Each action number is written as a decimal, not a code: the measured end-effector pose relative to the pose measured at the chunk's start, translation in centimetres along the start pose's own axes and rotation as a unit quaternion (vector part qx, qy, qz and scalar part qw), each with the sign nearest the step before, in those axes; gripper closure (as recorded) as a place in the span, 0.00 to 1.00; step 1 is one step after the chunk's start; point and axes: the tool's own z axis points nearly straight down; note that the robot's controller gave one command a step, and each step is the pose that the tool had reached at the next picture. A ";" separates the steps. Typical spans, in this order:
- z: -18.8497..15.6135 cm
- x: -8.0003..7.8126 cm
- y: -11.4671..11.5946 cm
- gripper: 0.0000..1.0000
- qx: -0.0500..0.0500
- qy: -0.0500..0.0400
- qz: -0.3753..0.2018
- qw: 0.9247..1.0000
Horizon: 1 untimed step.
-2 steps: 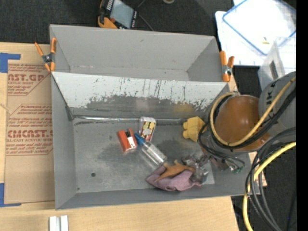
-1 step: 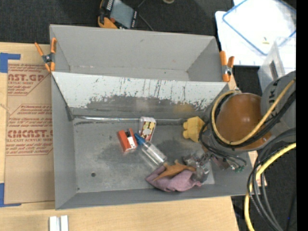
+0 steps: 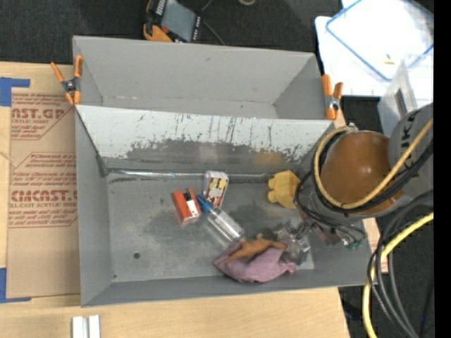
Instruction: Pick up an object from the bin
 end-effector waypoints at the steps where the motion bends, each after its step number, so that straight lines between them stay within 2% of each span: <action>1: -2.7 0.1 0.1 1.00 -0.003 0.003 0.000 1.000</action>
Offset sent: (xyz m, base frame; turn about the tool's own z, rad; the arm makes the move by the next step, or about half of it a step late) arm -0.0013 0.0007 0.0270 0.0001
